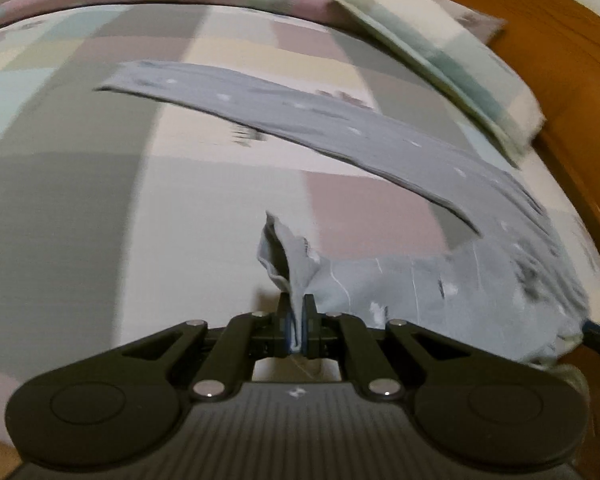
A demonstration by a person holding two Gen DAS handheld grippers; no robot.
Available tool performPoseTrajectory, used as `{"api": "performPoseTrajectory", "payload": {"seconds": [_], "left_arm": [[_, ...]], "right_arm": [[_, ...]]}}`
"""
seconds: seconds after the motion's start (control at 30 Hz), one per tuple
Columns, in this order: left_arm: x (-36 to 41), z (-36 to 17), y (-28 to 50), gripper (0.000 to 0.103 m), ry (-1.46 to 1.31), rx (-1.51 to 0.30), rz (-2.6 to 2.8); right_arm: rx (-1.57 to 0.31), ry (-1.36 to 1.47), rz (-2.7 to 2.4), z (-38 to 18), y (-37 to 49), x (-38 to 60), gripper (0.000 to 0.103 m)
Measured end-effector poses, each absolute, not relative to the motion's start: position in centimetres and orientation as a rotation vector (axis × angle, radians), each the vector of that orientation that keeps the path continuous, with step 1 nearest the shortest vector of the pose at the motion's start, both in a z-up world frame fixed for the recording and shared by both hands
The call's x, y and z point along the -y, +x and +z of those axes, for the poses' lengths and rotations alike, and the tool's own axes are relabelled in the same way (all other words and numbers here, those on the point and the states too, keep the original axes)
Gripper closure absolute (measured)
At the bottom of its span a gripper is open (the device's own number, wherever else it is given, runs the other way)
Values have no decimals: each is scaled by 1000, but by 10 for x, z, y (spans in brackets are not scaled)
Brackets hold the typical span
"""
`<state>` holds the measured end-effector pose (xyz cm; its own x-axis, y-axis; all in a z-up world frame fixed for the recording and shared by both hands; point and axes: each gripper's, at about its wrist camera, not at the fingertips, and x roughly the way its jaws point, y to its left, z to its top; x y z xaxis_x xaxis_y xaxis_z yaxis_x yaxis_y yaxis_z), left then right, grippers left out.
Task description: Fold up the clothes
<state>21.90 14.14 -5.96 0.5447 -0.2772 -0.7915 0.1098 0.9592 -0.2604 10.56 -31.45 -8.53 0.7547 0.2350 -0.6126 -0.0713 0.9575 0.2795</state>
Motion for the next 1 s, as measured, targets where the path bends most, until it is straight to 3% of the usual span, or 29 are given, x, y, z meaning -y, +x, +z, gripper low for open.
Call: {"api": "performPoseTrajectory", "payload": {"seconds": [0.67, 0.9, 1.0], "left_arm": [[-251, -49, 189, 100, -185, -909, 134], [-285, -84, 194, 100, -261, -958, 235], [-286, -95, 200, 100, -277, -973, 239]], "right_arm": [[-760, 320, -170, -105, 82, 398, 42], [-805, 451, -229, -136, 80, 434, 58], [-801, 503, -235, -148, 82, 439, 58]]}}
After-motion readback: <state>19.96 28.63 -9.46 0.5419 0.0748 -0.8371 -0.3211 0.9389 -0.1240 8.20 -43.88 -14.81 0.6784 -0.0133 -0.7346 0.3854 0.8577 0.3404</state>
